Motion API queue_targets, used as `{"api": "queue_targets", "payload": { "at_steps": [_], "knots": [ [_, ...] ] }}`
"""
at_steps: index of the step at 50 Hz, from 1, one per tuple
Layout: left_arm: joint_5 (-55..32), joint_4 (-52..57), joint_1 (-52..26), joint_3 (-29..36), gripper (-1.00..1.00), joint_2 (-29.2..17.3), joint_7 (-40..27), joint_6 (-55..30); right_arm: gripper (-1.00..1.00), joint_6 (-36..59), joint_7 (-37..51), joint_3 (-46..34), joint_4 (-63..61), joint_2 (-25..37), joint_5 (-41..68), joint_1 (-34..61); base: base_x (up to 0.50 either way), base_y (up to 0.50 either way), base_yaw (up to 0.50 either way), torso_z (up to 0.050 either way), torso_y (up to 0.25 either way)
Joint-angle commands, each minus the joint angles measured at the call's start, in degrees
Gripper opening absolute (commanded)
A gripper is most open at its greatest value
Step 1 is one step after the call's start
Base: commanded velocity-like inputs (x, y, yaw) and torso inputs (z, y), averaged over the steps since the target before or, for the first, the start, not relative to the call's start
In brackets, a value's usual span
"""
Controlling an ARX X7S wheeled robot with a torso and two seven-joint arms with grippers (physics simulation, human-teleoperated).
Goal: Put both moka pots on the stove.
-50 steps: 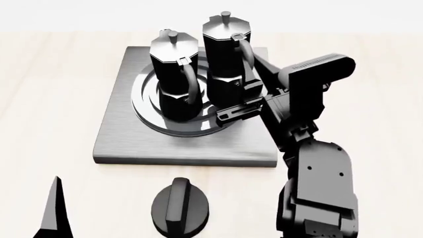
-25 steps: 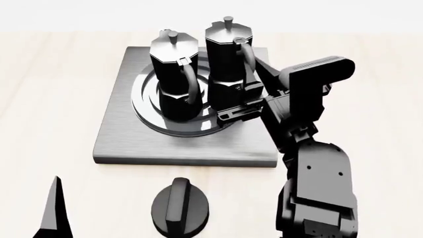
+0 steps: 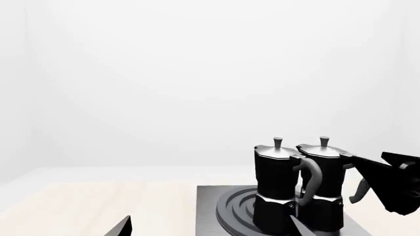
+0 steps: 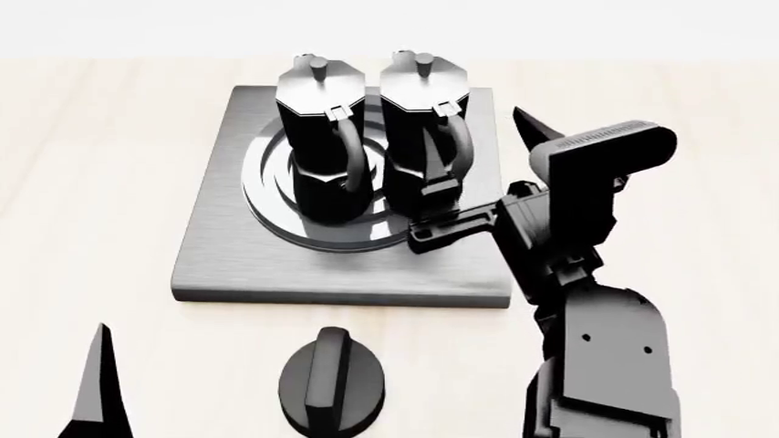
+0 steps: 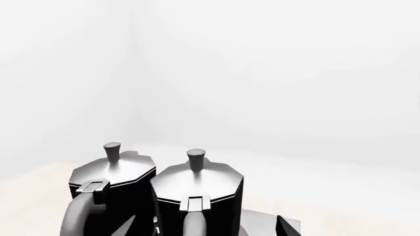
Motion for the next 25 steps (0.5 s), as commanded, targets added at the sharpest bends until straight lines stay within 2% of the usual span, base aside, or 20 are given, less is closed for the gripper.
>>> {"api": "queue_targets", "payload": {
  "at_steps": [1,7,11,14,18,25],
  "knots": [
    [0.06,0.11,0.01,0.11,1.0,-0.12,-0.11,0.03,1.0,18.69,0.59,-0.63,-38.63,-0.96,4.42,-15.71,0.0,0.0,0.0,0.0,0.0],
    [0.08,0.06,0.08,0.09,1.0,-0.14,-0.23,0.11,1.0,23.53,5.01,-0.76,-57.05,-1.74,8.95,-22.52,0.0,0.0,0.0,0.0,0.0],
    [0.12,0.25,0.15,0.19,1.0,-0.19,-0.27,0.12,1.0,26.26,11.72,-1.23,-68.36,-1.99,12.2,-25.46,0.0,0.0,0.0,0.0,0.0],
    [0.18,0.09,0.24,0.22,1.0,-0.18,-0.18,0.47,1.0,24.19,16.28,-4.25,-77.25,-1.6,9.36,-28.84,0.0,0.0,0.0,0.0,0.0],
    [0.08,0.18,0.33,0.28,1.0,-0.23,-0.13,0.59,1.0,25.63,19.83,-7.14,-83.3,-0.76,7.13,-32.14,0.0,0.0,0.0,0.0,0.0],
    [-0.16,0.64,0.5,0.18,1.0,-0.34,-0.26,0.71,1.0,22.43,23.03,-9.97,-86.82,0.4,3.78,-41.3,0.0,0.0,0.0,0.0,0.0]
  ]
}}
